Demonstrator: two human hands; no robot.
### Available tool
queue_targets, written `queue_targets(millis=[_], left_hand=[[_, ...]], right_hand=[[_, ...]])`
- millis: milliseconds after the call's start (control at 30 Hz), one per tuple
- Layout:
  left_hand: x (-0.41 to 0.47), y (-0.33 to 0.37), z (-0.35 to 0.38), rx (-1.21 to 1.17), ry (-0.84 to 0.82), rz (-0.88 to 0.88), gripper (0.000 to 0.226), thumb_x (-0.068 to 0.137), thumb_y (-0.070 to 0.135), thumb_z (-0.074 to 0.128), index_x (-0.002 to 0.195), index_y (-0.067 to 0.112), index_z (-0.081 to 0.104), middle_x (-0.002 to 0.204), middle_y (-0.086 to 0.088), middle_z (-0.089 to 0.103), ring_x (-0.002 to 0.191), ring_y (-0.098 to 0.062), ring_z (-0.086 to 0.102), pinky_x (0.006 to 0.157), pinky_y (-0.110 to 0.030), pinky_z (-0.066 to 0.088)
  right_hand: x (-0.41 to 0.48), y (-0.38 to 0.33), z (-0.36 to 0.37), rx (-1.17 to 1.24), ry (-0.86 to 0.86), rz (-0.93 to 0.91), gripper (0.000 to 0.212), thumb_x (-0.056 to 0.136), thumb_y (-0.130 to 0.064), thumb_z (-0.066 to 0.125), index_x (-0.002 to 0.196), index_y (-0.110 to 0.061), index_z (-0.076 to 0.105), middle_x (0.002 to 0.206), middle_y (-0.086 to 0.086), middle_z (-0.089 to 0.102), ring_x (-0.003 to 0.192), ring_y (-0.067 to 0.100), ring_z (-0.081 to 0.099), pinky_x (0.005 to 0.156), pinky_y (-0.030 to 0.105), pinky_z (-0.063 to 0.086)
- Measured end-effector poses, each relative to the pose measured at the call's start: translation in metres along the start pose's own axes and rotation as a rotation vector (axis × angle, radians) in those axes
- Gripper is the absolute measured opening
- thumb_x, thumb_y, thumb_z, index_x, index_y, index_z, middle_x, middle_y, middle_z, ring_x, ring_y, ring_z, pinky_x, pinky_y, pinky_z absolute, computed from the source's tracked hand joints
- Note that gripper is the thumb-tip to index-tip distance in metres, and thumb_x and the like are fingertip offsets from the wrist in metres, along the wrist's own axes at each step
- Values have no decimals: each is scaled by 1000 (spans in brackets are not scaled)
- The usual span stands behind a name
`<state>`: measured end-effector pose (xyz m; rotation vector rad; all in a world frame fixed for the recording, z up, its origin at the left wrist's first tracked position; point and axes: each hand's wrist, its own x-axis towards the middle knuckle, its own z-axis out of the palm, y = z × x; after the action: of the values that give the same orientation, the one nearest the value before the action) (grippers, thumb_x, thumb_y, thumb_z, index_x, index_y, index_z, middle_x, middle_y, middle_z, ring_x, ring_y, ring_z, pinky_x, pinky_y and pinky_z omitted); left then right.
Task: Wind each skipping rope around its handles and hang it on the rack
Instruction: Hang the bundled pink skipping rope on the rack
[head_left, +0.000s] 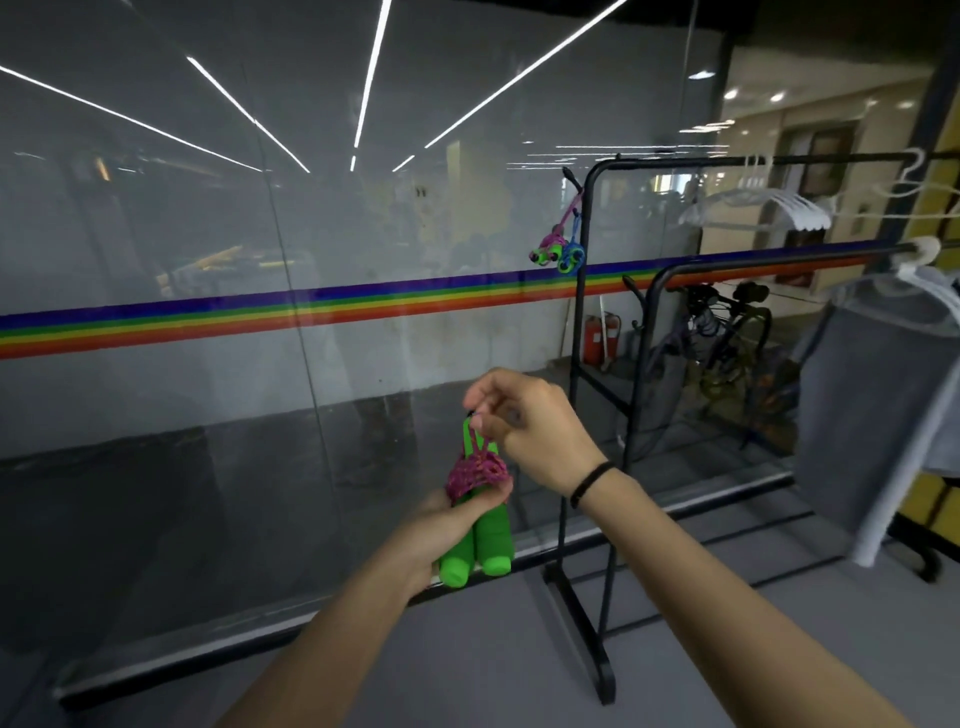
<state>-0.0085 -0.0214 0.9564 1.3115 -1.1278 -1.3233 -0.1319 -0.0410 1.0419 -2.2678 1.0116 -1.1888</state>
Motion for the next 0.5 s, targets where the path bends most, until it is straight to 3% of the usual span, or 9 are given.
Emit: queue_targets(millis=[67,167,233,333,400,500], left_hand=[[12,0,1,93,63,106,66,55,58,79,101,13,64,95,-9,70,82,-21,67,71,-26,52],[38,-5,-1,118,104,230,107,37,76,76,121,12,54,124,-13,61,113,-24,59,100,-41,46],[45,2,4,80,95,303,91,40,71,77,111,15,62,123,-11,62,115,-22,57,105,-40,40],[47,21,16,38,88,373,18,70,24,78,81,19,65,88,-1,70,89,-13,62,90,-28,44],[60,24,23,29,75,396,19,79,-3,66,72,15,62,64,9,69,66,0,62,72,-14,47],[84,26,36,41,38,394,23,81,-12,58,69,8,59,47,11,64,47,6,56,55,-5,44]], right_hand=[[0,9,2,-19,31,24,15,81,-1,63,89,-13,63,69,-14,55,67,5,56,65,13,45],[1,21,3,-67,42,60,15,80,-1,61,90,-12,63,70,-12,56,67,8,56,66,20,47],[3,29,0,-82,61,88,16,80,0,59,90,-12,62,73,-7,59,67,10,57,65,21,46],[9,45,-8,-84,89,116,17,78,1,58,89,-12,63,72,-6,60,63,4,56,61,8,42],[14,58,-14,-82,91,138,17,79,2,58,89,-10,63,70,-7,58,60,-6,52,59,1,37],[22,80,-24,-78,99,167,16,80,3,57,90,-8,63,68,-9,58,60,-8,52,59,1,39]])
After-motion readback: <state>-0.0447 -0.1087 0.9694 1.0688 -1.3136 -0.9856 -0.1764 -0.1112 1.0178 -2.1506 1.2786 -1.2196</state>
